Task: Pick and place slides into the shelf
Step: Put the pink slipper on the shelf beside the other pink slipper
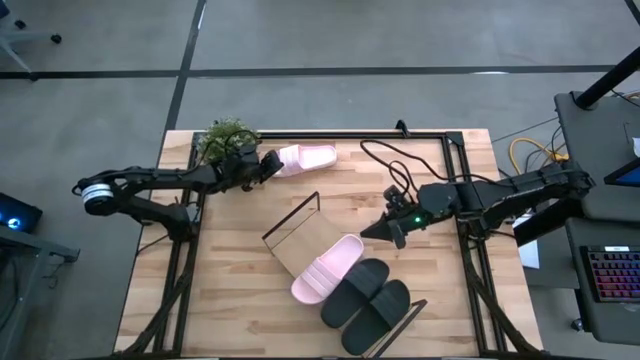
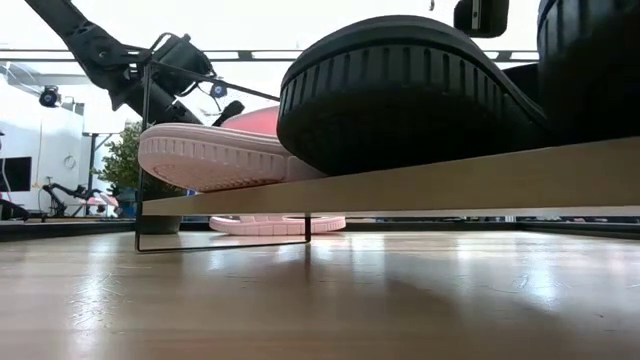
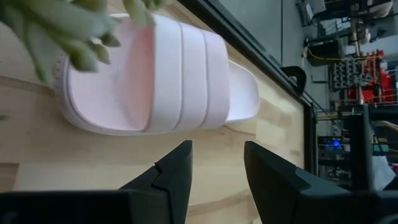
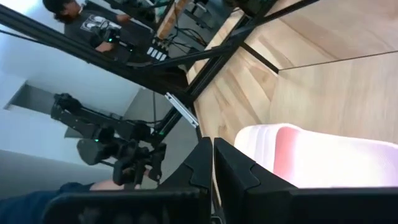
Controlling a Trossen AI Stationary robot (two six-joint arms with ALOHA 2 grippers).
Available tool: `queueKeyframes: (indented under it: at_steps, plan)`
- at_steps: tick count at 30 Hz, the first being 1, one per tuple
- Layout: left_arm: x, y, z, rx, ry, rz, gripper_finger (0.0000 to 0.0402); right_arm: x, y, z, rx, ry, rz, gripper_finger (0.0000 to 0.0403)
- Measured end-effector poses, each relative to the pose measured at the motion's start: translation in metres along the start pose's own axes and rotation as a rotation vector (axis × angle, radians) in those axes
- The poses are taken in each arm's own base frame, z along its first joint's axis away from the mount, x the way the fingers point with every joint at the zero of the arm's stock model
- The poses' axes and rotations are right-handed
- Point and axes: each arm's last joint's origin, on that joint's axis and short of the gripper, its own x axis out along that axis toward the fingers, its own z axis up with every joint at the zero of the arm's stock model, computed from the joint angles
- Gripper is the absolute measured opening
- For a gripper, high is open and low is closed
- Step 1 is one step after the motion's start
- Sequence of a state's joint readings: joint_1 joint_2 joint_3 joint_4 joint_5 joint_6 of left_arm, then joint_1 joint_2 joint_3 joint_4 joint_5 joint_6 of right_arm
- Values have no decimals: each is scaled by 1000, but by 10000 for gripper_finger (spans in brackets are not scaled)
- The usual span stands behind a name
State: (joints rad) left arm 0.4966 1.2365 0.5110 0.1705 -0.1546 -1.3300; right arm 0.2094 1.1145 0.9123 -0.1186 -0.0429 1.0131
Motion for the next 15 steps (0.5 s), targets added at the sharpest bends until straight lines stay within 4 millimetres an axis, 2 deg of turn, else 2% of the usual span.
queueKeyframes:
  at_steps: [15]
  plan:
    - [20,19,6,-5,-25,116,130,-3,-16,26,35,-68,-34,9]
